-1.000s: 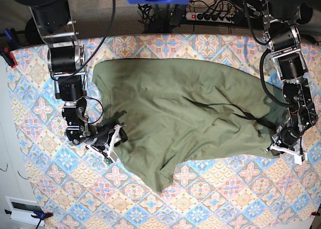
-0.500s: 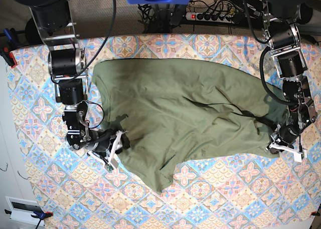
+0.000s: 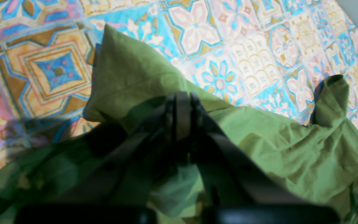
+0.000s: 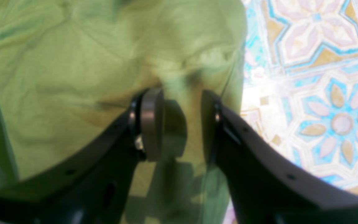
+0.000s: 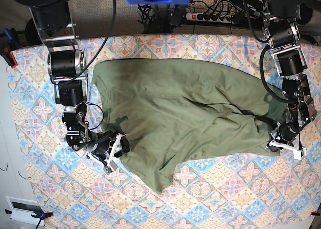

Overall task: Layout the t-shirt on the table in an organized manner, then fold the t-shirt properly
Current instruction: 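Grasp the shirt's opposite corner with the right gripper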

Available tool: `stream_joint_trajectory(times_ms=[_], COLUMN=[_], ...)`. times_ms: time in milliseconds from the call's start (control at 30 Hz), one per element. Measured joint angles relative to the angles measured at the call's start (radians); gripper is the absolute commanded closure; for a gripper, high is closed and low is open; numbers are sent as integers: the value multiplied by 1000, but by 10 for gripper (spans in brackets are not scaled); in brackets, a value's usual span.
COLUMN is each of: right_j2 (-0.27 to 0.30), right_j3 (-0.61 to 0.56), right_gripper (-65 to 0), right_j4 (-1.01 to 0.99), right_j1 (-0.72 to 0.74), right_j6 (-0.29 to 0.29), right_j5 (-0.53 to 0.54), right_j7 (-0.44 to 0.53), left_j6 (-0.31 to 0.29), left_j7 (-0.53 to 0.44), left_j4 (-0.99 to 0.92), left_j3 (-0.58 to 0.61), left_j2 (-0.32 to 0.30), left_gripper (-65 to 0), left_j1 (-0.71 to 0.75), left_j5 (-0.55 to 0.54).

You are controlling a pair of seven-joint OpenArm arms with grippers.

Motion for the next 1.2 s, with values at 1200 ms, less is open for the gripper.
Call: stream_joint_trajectory(times_ms=[1200], right_j2=[34], right_j3=[-4], right_gripper=[-197], right_j4=[-154], right_j1=[-23], right_j6=[1], right_j5=[-126], right_j7=[246], left_j6=[0], left_j7=[0], left_j4=[0], left_j3=[0], left_j2=[0], left_gripper=[0], left_j1=[8], left_j5=[-3])
